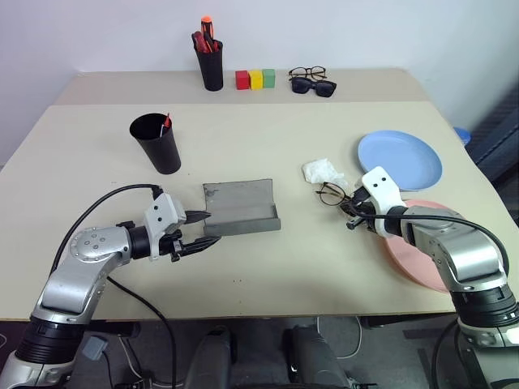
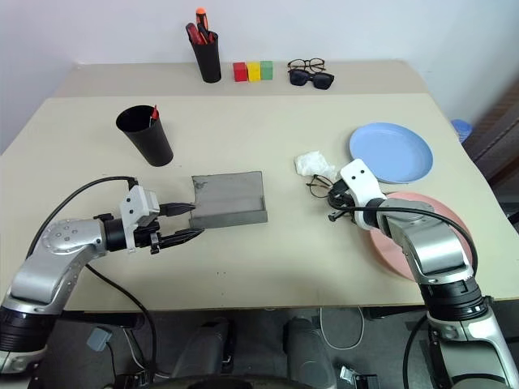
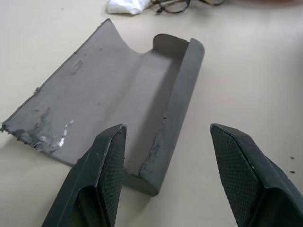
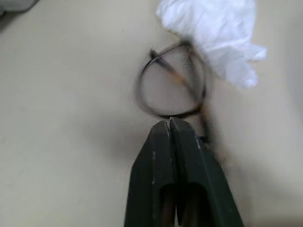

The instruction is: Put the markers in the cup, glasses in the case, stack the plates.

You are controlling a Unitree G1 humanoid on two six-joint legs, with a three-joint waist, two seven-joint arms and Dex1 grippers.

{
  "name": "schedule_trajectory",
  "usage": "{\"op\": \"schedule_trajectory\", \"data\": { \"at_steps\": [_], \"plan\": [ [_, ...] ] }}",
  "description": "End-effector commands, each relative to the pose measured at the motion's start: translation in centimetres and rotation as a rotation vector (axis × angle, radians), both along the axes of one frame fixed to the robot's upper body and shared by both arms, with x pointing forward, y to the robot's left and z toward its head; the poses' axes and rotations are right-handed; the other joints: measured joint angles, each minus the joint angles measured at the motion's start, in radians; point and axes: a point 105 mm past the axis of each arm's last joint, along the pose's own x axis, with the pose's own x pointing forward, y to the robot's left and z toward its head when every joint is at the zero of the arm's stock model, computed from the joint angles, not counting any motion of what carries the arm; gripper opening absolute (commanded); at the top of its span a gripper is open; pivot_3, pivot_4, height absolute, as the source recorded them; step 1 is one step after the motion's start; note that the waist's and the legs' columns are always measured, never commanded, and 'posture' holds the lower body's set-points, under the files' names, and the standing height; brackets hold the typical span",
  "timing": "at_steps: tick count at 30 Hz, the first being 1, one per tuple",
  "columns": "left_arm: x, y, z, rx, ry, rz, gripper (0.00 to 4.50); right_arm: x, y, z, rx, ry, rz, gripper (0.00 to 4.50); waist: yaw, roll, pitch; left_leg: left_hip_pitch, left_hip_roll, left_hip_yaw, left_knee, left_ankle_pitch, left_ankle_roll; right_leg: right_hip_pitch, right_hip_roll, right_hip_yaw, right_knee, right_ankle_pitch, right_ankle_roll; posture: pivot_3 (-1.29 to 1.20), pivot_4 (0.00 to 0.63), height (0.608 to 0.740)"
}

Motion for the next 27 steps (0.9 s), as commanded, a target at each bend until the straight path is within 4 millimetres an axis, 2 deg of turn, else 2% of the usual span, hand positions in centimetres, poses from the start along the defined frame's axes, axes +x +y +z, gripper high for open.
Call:
{"op": "schedule_trajectory", "data": {
  "at_steps": [1, 6, 10, 15, 18, 27],
  "plan": [
    [-0.1, 0.1, 0.3, -0.010, -0.032, 0.002, 2.87, 0.2, 0.2, 1.4, -0.025, -0.053, 0.002, 0.03, 0.000, 0.000, 0.000, 0.000, 0.000, 0.000, 0.000, 0.000, 0.000, 0.000, 0.000, 0.000, 0.000, 0.000, 0.000, 0.00, 0.150, 0.740],
    [-0.1, -0.3, 0.5, -0.016, -0.040, 0.005, 2.87, 0.2, 0.5, 1.9, -0.039, -0.074, 0.028, 0.03, 0.000, 0.000, 0.000, 0.000, 0.000, 0.000, 0.000, 0.000, 0.000, 0.000, 0.000, 0.000, 0.000, 0.000, 0.000, 0.00, 0.150, 0.740],
    [-0.2, -0.4, 0.7, -0.015, -0.043, 0.006, 2.87, 0.3, 0.7, 3.2, -0.051, -0.118, 0.076, 0.03, 0.000, 0.000, 0.000, 0.000, 0.000, 0.000, 0.000, 0.000, 0.000, 0.000, 0.000, 0.000, 0.000, 0.000, 0.000, 0.00, 0.150, 0.740],
    [-0.3, -0.6, 0.9, -0.016, -0.043, 0.004, 2.87, 0.6, -0.2, 4.6, -0.200, -0.187, 0.127, 2.37, 0.001, 0.000, 0.000, 0.000, 0.000, 0.000, 0.000, 0.000, 0.000, 0.000, 0.000, 0.000, 0.000, 0.000, 0.000, 0.00, 0.150, 0.740],
    [-0.4, -0.9, 0.9, -0.019, -0.043, -0.002, 2.87, 1.0, -0.9, 4.2, -0.293, -0.199, 0.149, 3.86, 0.000, 0.000, 0.000, 0.000, 0.000, 0.000, 0.000, 0.000, 0.000, 0.000, 0.000, 0.000, 0.000, 0.000, 0.000, 0.00, 0.150, 0.740],
    [-0.7, -1.9, 0.8, -0.029, -0.042, -0.019, 2.87, 2.4, -1.7, 2.3, -0.429, -0.200, 0.209, 3.86, 0.000, 0.000, 0.000, 0.000, 0.000, 0.000, 0.000, 0.000, 0.000, 0.000, 0.000, 0.000, 0.000, 0.000, 0.000, 0.00, 0.150, 0.740]
  ]
}}
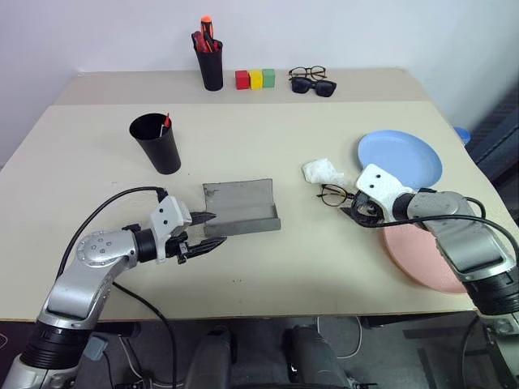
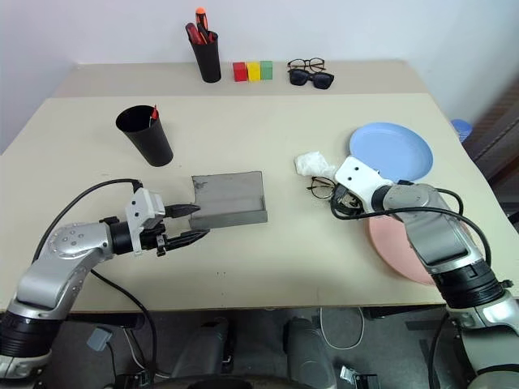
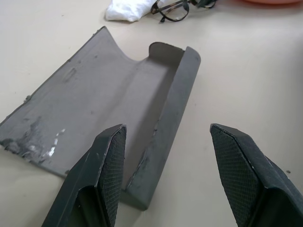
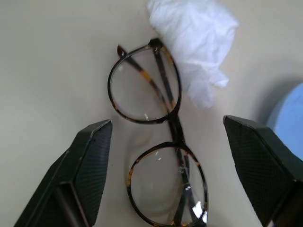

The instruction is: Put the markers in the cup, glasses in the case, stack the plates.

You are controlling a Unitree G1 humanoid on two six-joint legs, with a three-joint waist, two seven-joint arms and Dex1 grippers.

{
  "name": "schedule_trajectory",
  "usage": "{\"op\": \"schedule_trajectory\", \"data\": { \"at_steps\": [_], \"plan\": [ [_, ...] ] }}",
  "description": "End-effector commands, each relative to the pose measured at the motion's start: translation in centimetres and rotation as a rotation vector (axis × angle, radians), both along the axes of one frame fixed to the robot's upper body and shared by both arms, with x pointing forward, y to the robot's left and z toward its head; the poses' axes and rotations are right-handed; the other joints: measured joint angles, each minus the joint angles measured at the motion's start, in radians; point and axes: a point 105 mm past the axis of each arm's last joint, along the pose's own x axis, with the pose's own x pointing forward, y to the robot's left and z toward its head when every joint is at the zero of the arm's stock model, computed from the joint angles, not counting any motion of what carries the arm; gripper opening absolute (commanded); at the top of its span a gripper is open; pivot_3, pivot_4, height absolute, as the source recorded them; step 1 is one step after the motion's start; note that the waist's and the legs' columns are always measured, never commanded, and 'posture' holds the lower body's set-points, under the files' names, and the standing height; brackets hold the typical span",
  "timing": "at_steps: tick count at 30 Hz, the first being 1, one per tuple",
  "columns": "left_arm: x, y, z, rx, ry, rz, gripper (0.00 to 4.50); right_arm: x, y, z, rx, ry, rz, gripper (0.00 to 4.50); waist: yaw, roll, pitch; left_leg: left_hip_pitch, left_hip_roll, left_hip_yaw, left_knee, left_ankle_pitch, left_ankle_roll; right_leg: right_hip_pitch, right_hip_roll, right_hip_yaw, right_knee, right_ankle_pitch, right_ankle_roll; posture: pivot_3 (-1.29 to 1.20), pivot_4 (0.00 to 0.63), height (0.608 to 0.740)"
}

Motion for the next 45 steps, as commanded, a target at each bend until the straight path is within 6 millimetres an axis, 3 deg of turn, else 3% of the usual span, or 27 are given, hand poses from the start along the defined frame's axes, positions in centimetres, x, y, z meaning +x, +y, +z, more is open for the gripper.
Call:
{"op": "schedule_trajectory", "data": {
  "at_steps": [1, 6, 7, 9, 15, 22, 25, 27, 31, 35, 37, 40, 45],
  "plan": [
    [-0.4, -0.7, 0.7, -0.006, -0.027, -0.021, 2.87, 0.8, 0.0, 1.4, -0.031, -0.065, 0.023, 3.86, 0.000, 0.000, 0.000, 0.000, 0.000, 0.000, 0.000, 0.000, 0.000, 0.000, 0.000, 0.000, 0.000, 0.000, 0.000, 0.00, 0.150, 0.740],
    [-0.6, -0.6, 0.8, -0.004, -0.022, -0.017, 2.87, 1.1, 0.1, 1.1, -0.036, -0.065, 0.034, 3.86, 0.000, 0.000, 0.000, 0.000, 0.000, 0.000, 0.000, 0.000, 0.000, 0.000, 0.000, 0.000, 0.000, 0.000, 0.000, 0.00, 0.150, 0.740],
    [-0.6, -0.6, 0.8, -0.004, -0.022, -0.017, 2.87, 1.1, 0.2, 1.0, -0.036, -0.059, 0.037, 3.63, 0.000, 0.000, 0.000, 0.000, 0.000, 0.000, 0.000, 0.000, 0.000, 0.000, 0.000, 0.000, 0.000, 0.000, 0.000, 0.00, 0.150, 0.740],
    [-0.7, -0.6, 0.8, -0.004, -0.023, -0.016, 2.87, 1.1, 0.3, 0.8, -0.037, -0.055, 0.041, 3.06, 0.000, 0.000, 0.000, 0.000, 0.000, 0.000, 0.000, 0.000, 0.000, 0.000, 0.000, 0.000, 0.000, 0.000, 0.000, 0.00, 0.150, 0.740],
    [-0.6, -0.5, 0.7, -0.004, -0.023, -0.013, 2.87, 1.0, 0.3, 0.8, -0.044, -0.055, 0.040, 0.03, 0.001, 0.000, 0.000, 0.000, 0.000, 0.000, 0.000, 0.000, 0.000, 0.000, 0.000, 0.000, 0.000, 0.000, 0.000, 0.00, 0.150, 0.740],
    [-0.4, -0.1, 0.6, -0.002, -0.030, 0.001, 2.87, 1.2, 0.2, 1.5, -0.072, -0.091, 0.046, 0.03, 0.000, 0.000, 0.000, 0.000, 0.000, 0.000, 0.000, 0.000, 0.000, 0.000, 0.000, 0.000, 0.000, 0.000, 0.000, 0.00, 0.150, 0.740],
    [0.5, 1.2, 1.0, -0.002, -0.070, 0.075, 2.87, 1.2, 1.3, 3.1, -0.074, -0.140, 0.095, 0.03, 0.000, 0.000, 0.000, 0.000, 0.000, 0.000, 0.000, 0.000, 0.000, 0.000, 0.000, 0.000, 0.000, 0.000, 0.000, 0.00, 0.150, 0.740],
    [1.2, 2.5, 1.5, -0.011, -0.092, 0.148, 2.87, 0.9, 2.9, 4.6, -0.031, -0.169, 0.152, 0.03, -0.004, 0.000, 0.000, 0.000, 0.000, 0.000, 0.000, 0.000, 0.000, 0.000, 0.000, 0.000, 0.000, 0.000, 0.000, 0.00, 0.150, 0.740],
    [1.5, 6.5, 2.0, -0.018, -0.135, 0.283, 2.87, -0.6, 9.2, 8.1, 0.123, -0.204, 0.373, 0.03, -0.016, 0.001, 0.001, 0.000, 0.001, 0.000, -0.001, 0.000, 0.000, -0.001, 0.001, 0.000, 0.001, 0.000, 0.000, 0.00, 0.150, 0.740],
    [1.0, 10.1, 1.3, 0.020, -0.127, 0.393, 2.87, -1.9, 16.4, 9.0, 0.229, -0.196, 0.560, 0.03, -0.028, 0.001, 0.000, 0.000, 0.001, -0.001, -0.001, 0.000, 0.000, -0.001, 0.000, 0.000, 0.001, 0.000, 0.000, 0.00, 0.150, 0.740],
    [0.5, 11.5, 1.2, 0.033, -0.126, 0.431, 2.87, -2.2, 20.2, 8.4, 0.260, -0.173, 0.633, 0.03, -0.030, 0.001, 0.000, 0.000, 0.001, -0.001, -0.001, 0.000, 0.000, -0.002, 0.000, 0.000, 0.001, 0.000, 0.000, 0.00, 0.150, 0.740],
    [0.0, 12.1, 1.3, 0.035, -0.136, 0.453, 2.87, -1.7, 22.4, 7.0, 0.257, -0.152, 0.657, 0.03, -0.019, 0.000, 0.000, 0.000, 0.002, -0.003, -0.001, 0.000, 0.000, -0.002, -0.002, -0.002, 0.001, 0.000, 0.000, 0.00, 0.150, 0.740],
    [-1.0, 12.4, 0.7, 0.034, -0.134, 0.464, 2.87, -0.6, 22.7, 5.0, 0.206, -0.129, 0.652, 0.03, 0.003, 0.000, 0.000, -0.001, -0.004, -0.001, -0.001, 0.000, 0.000, -0.001, -0.009, -0.003, 0.000, 0.000, 0.000, 0.00, 0.150, 0.740]
  ]
}}
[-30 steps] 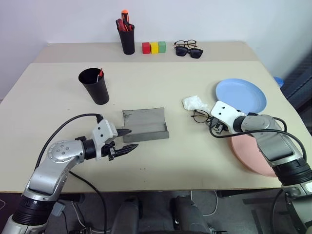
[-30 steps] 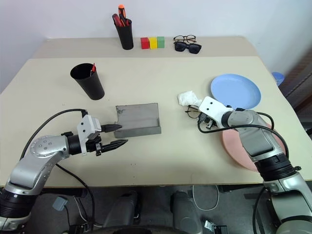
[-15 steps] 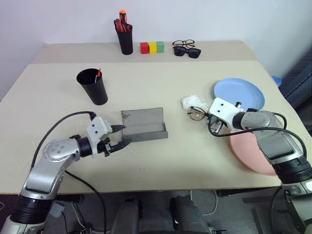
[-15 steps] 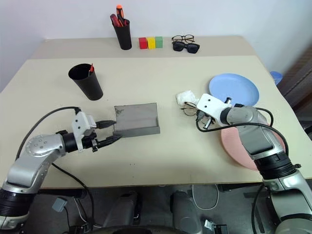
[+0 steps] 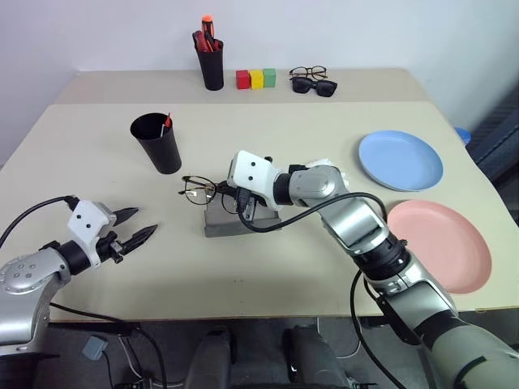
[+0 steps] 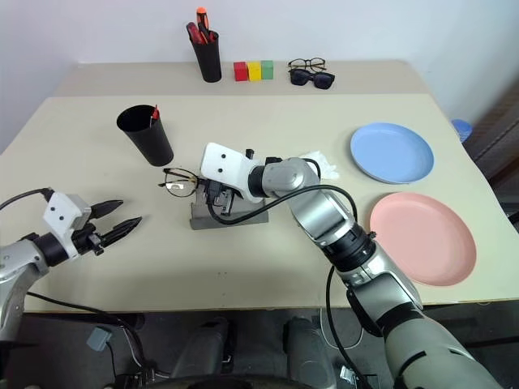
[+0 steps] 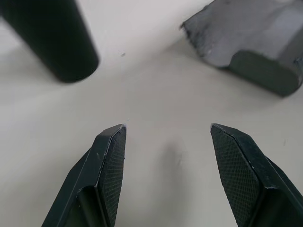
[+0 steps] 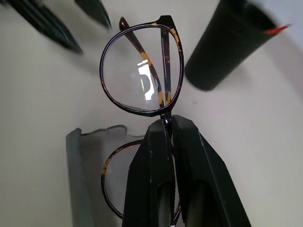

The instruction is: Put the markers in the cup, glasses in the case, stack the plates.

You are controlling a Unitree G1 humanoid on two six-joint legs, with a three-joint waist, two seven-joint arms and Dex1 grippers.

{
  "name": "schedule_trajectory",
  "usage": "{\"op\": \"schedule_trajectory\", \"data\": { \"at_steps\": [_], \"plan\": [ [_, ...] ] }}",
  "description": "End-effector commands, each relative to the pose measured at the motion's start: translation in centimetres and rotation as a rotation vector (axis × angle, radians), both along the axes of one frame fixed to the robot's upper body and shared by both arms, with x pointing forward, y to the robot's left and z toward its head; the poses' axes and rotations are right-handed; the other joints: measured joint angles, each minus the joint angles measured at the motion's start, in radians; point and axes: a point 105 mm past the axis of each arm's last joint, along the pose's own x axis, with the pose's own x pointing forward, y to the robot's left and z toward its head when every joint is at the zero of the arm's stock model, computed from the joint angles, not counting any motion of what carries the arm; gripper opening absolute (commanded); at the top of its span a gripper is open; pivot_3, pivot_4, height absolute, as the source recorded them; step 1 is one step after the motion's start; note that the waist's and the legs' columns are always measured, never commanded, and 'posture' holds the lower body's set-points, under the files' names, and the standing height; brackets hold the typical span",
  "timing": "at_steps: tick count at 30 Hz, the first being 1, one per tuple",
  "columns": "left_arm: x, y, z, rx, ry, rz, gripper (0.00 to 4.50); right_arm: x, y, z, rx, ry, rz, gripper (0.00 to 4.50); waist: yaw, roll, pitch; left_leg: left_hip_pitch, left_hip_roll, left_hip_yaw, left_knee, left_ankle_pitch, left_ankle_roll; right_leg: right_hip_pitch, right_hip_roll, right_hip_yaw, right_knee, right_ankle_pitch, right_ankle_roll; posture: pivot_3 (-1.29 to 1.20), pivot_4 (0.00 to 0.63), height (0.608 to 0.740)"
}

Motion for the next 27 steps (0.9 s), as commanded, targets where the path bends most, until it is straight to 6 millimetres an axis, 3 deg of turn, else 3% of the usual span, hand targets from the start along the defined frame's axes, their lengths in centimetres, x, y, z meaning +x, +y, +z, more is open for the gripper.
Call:
{"op": "schedule_trajectory", "data": {
  "at_steps": [1, 8, 14, 17, 23, 26, 27],
  "plan": [
    [-0.4, -0.1, 1.1, 0.012, -0.058, -0.002, 2.87, 0.2, -0.1, 0.4, -0.018, -0.051, 0.012, 0.03, 0.000, 0.000, 0.000, 0.000, 0.000, 0.000, 0.000, 0.000, 0.000, 0.000, 0.000, 0.000, 0.000, 0.000, 0.000, 0.00, 0.150, 0.740],
    [-0.8, -0.7, 0.9, 0.002, -0.050, -0.011, 2.87, -0.6, -2.5, -1.8, -0.129, -0.032, 0.008, 0.03, -0.005, 0.000, 0.000, 0.000, 0.001, 0.000, -0.001, 0.000, 0.000, 0.000, 0.001, -0.001, 0.000, 0.000, 0.000, 0.00, 0.150, 0.740],
    [0.2, -1.5, 1.0, 0.003, -0.054, -0.038, 2.87, -0.6, -2.6, -2.0, -0.134, -0.013, -0.017, 0.03, -0.007, 0.000, 0.000, 0.000, 0.002, 0.000, -0.001, 0.000, 0.000, -0.001, 0.005, 0.000, 0.000, 0.000, 0.000, 0.00, 0.150, 0.740],
    [1.0, -2.4, 1.8, -0.010, -0.075, -0.055, 2.87, -0.4, -2.5, -1.9, -0.127, -0.009, -0.025, 0.99, -0.006, 0.000, 0.000, 0.000, 0.002, 0.000, -0.001, 0.000, 0.000, -0.001, 0.006, 0.000, 0.001, 0.000, 0.000, 0.00, 0.150, 0.740],
    [2.1, -4.0, 3.0, -0.053, -0.085, -0.090, 2.87, -0.3, -2.8, 0.6, -0.052, -0.055, -0.032, 3.93, -0.005, 0.000, 0.000, 0.000, 0.002, 0.000, -0.001, 0.000, 0.000, -0.001, 0.005, 0.000, 0.001, 0.000, 0.000, 0.00, 0.150, 0.740],
    [3.6, -5.6, 3.9, -0.116, -0.041, -0.103, 2.01, -1.0, -3.8, 2.6, 0.019, -0.086, -0.012, 3.99, 0.002, 0.000, 0.000, 0.000, 0.001, -0.001, 0.000, 0.000, 0.000, 0.000, 0.005, 0.000, 0.001, 0.000, 0.000, 0.00, 0.150, 0.740],
    [4.2, -6.5, 4.6, -0.134, -0.051, -0.106, 1.54, -1.4, -4.3, 3.0, 0.035, -0.094, -0.001, 3.99, 0.002, 0.000, 0.000, 0.000, 0.001, -0.001, 0.000, 0.000, 0.000, 0.000, 0.005, 0.000, 0.001, 0.000, 0.000, 0.00, 0.150, 0.740]
  ]
}}
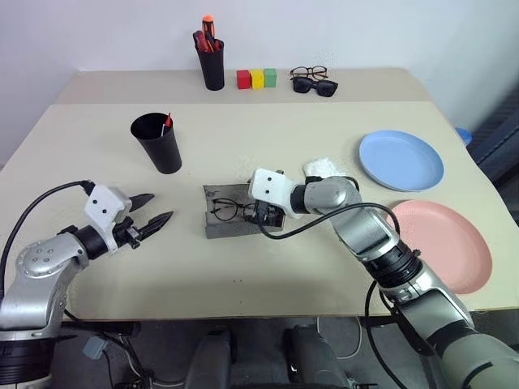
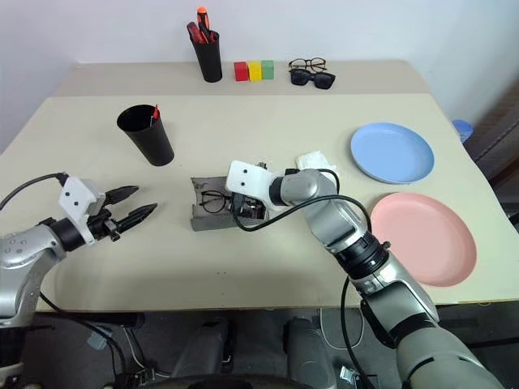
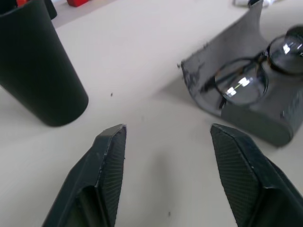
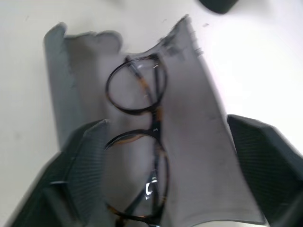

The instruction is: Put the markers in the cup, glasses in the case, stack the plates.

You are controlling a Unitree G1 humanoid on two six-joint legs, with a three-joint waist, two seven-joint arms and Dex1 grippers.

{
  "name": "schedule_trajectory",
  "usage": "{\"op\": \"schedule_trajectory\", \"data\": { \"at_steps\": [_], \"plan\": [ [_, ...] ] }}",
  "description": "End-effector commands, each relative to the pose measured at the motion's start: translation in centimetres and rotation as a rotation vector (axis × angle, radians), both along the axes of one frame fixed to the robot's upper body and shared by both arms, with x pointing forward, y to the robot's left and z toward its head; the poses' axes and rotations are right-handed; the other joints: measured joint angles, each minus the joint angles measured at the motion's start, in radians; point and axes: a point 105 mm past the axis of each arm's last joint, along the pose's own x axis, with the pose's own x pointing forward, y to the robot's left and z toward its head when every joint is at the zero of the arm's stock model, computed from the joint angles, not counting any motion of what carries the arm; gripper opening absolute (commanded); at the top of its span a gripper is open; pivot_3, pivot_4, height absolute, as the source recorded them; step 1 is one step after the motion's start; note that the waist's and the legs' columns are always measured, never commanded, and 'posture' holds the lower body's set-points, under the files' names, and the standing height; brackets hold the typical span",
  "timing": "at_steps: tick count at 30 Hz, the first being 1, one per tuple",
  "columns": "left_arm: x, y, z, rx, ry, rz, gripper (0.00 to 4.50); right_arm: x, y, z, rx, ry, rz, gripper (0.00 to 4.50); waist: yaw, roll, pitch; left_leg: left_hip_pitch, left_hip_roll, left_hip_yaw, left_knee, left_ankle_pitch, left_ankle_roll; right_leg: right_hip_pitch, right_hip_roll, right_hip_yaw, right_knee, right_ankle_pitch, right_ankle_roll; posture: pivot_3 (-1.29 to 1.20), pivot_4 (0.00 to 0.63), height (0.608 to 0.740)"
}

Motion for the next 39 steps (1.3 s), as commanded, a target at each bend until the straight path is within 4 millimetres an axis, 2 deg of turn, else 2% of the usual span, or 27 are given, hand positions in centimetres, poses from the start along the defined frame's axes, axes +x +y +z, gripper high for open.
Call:
{"op": "schedule_trajectory", "data": {
  "at_steps": [1, 3, 6, 10, 13, 16, 19, 23, 27, 33, 37, 39],
  "plan": [
    [1.5, -2.8, 2.5, -0.052, -0.042, -0.027, 1.05, -1.5, -1.0, 3.5, 0.089, -0.096, 0.059, 3.99, 0.003, 0.000, 0.000, 0.000, 0.000, 0.000, 0.000, 0.000, 0.000, 0.000, 0.000, 0.000, 0.000, 0.000, 0.000, 0.00, 0.150, 0.740],
    [3.3, -3.9, 3.4, -0.057, -0.045, 0.013, 0.07, -2.4, -2.1, 3.4, 0.089, -0.101, 0.071, 3.99, 0.004, -0.002, -0.001, 0.000, -0.001, -0.001, 0.001, 0.000, 0.000, 0.002, 0.000, 0.000, -0.001, 0.000, 0.000, 0.00, 0.150, 0.740],
    [5.6, -5.4, 4.2, -0.058, -0.039, 0.035, 0.07, -3.4, -3.2, 3.1, 0.084, -0.083, 0.082, 3.99, -0.003, -0.002, -0.001, 0.000, -0.001, -0.001, 0.001, 0.000, 0.000, 0.002, 0.000, 0.000, 0.000, 0.000, 0.000, 0.00, 0.150, 0.740],
    [8.3, -8.0, 4.4, -0.066, 0.049, 0.028, 0.07, -3.8, -4.1, 2.5, 0.083, -0.074, 0.056, 3.99, -0.010, -0.002, -0.001, 0.001, 0.000, 0.000, 0.001, 0.000, 0.000, 0.001, 0.004, 0.001, 0.000, 0.000, 0.000, 0.00, 0.150, 0.740],
    [9.3, -9.1, 3.1, -0.057, 0.213, 0.014, 0.07, -4.0, -4.4, 2.5, 0.092, -0.071, 0.035, 3.99, -0.013, -0.002, -0.001, 0.000, 0.000, 0.000, 0.001, 0.000, 0.000, 0.000, 0.004, 0.001, 0.001, 0.000, 0.000, 0.00, 0.150, 0.740],
    [9.4, -9.6, 1.6, 0.002, 0.340, -0.016, 0.07, -4.5, -4.5, 2.8, 0.113, -0.068, 0.022, 3.99, -0.011, -0.002, -0.001, 0.000, 0.000, 0.000, 0.001, 0.000, 0.000, 0.000, 0.004, 0.002, 0.001, 0.000, 0.000, 0.00, 0.150, 0.740],
    [8.9, -10.1, 1.3, 0.021, 0.397, -0.076, 0.07, -4.8, -4.8, 3.0, 0.128, -0.067, 0.003, 3.99, -0.009, -0.002, -0.001, 0.000, 0.000, 0.000, 0.001, 0.000, 0.000, 0.000, 0.004, 0.002, 0.001, 0.000, 0.000, 0.00, 0.150, 0.740],
    [7.6, -10.5, 1.8, 0.027, 0.385, -0.157, 0.07, -4.8, -5.2, 3.0, 0.131, -0.068, -0.024, 3.99, -0.007, -0.002, -0.001, 0.000, 0.000, 0.000, 0.001, 0.000, 0.000, 0.000, 0.004, 0.002, 0.000, 0.000, 0.000, 0.00, 0.150, 0.740],
    [5.1, -10.4, 1.7, 0.083, 0.364, -0.244, 0.07, -4.3, -5.5, 3.1, 0.133, -0.074, -0.055, 3.99, -0.010, -0.002, -0.001, 0.000, 0.000, 0.000, 0.001, 0.000, 0.000, -0.001, 0.004, 0.002, 0.000, 0.000, 0.000, 0.00, 0.150, 0.740],
    [1.5, -10.1, 0.6, 0.156, 0.354, -0.312, 0.07, -3.2, -6.2, 2.9, 0.122, -0.091, -0.098, 3.99, -0.005, -0.002, -0.001, 0.000, 0.001, 0.000, 0.001, 0.001, -0.001, 0.000, 0.003, 0.002, 0.000, 0.000, 0.000, 0.00, 0.150, 0.740],
    [-0.4, -9.8, -0.8, 0.203, 0.360, -0.334, 0.07, -1.6, -7.4, 2.8, 0.112, -0.117, -0.183, 3.99, -0.005, -0.002, -0.001, 0.000, 0.001, 0.000, 0.001, 0.000, -0.001, 0.000, 0.003, 0.002, 0.000, 0.000, 0.000, 0.00, 0.150, 0.740],
    [-0.7, -9.9, -0.5, 0.185, 0.260, -0.358, 0.07, 0.6, -9.9, 2.2, 0.081, -0.129, -0.338, 3.99, -0.005, -0.001, -0.001, 0.000, 0.001, 0.001, 0.001, 0.000, -0.001, 0.000, 0.003, 0.003, 0.000, 0.000, 0.000, 0.00, 0.150, 0.740]
  ]
}}
